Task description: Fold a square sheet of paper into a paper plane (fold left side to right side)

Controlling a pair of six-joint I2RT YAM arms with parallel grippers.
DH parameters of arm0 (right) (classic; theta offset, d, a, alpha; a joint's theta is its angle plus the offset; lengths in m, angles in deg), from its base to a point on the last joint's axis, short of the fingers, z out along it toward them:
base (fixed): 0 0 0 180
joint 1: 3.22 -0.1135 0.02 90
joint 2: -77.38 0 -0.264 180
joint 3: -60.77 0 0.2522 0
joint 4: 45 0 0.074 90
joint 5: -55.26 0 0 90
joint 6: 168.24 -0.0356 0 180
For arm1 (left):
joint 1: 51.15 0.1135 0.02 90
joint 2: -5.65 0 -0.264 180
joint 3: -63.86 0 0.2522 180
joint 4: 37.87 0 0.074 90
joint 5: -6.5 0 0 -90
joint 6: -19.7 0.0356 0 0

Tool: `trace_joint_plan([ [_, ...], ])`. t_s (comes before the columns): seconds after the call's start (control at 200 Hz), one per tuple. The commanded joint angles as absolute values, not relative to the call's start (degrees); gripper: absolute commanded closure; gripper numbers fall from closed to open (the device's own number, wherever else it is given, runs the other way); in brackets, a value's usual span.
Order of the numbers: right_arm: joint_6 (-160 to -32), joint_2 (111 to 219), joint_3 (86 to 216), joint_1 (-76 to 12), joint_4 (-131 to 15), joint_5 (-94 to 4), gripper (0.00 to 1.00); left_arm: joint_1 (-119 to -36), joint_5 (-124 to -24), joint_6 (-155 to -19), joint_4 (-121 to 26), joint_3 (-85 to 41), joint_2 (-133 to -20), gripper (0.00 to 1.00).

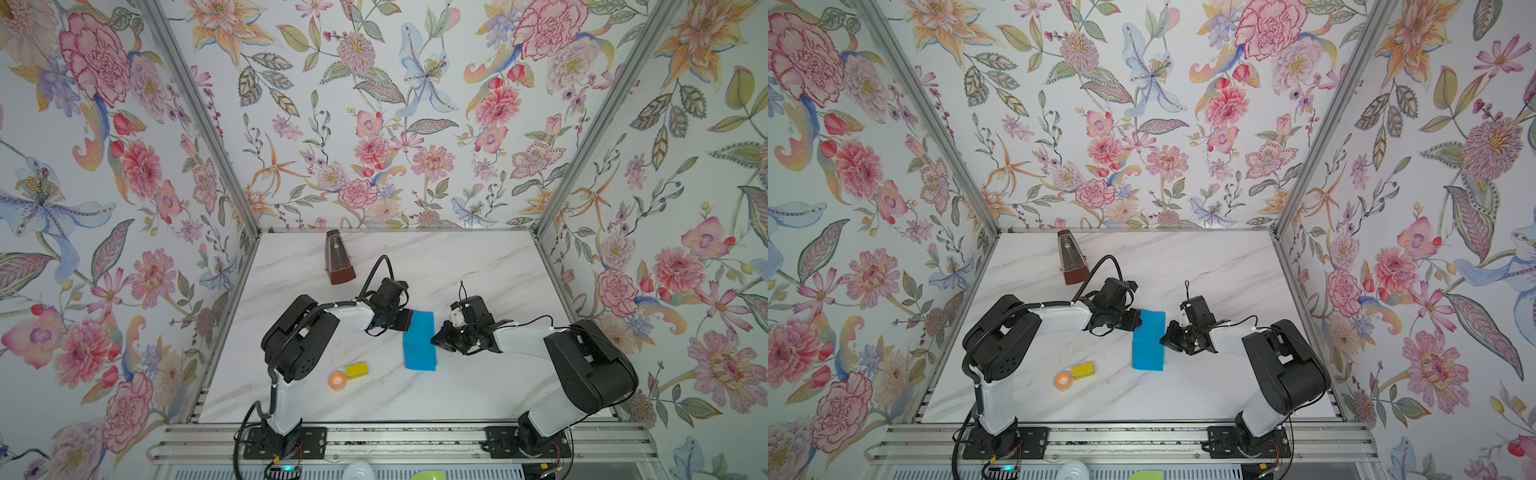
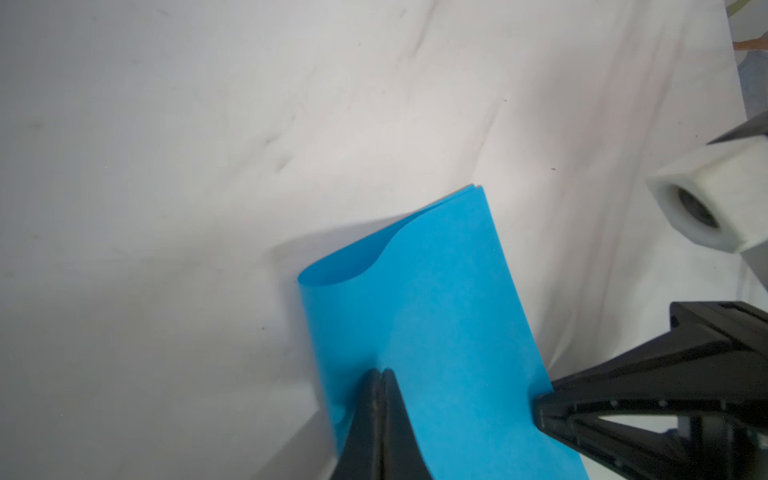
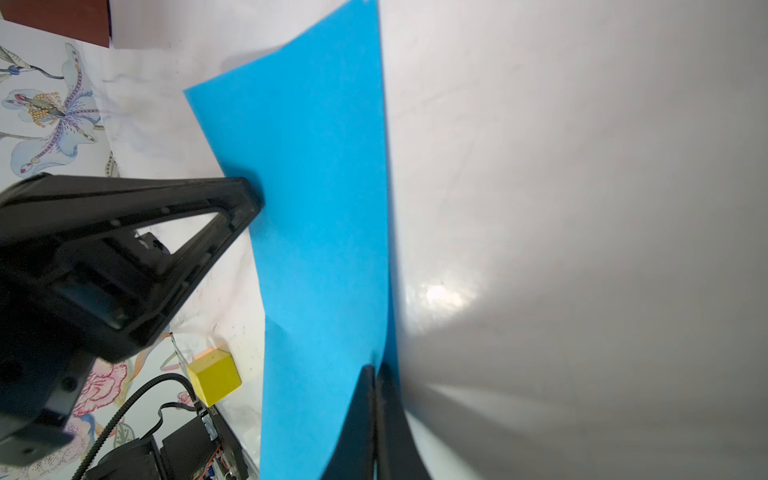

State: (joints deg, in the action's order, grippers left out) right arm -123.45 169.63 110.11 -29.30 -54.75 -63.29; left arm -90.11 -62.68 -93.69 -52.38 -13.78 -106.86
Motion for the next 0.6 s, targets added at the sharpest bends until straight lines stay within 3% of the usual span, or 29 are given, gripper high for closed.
trace_joint_plan([
  [0.0,-122.18,169.98,108.28,-29.25,-61.83,-59.27,0.94,-87.47,-70.96,-92.89,-57.13,-10.87,-107.73,1.0],
  [0.185,-121.88,169.63,108.46,-29.26,-62.65,-58.78,0.93,-86.0,-71.46,-91.51,-58.39,-10.88,-107.42,1.0],
  [0.415,-121.8,169.77,108.64,-29.25,-62.72,-58.85,0.93,-86.97,-64.67,-92.47,-54.06,-12.23,-100.61,1.0],
  [0.595,-121.74,170.44,109.07,-29.24,-62.54,-59.21,0.94,-89.3,-59.42,-94.55,-51.33,-15.42,-102.39,1.0],
])
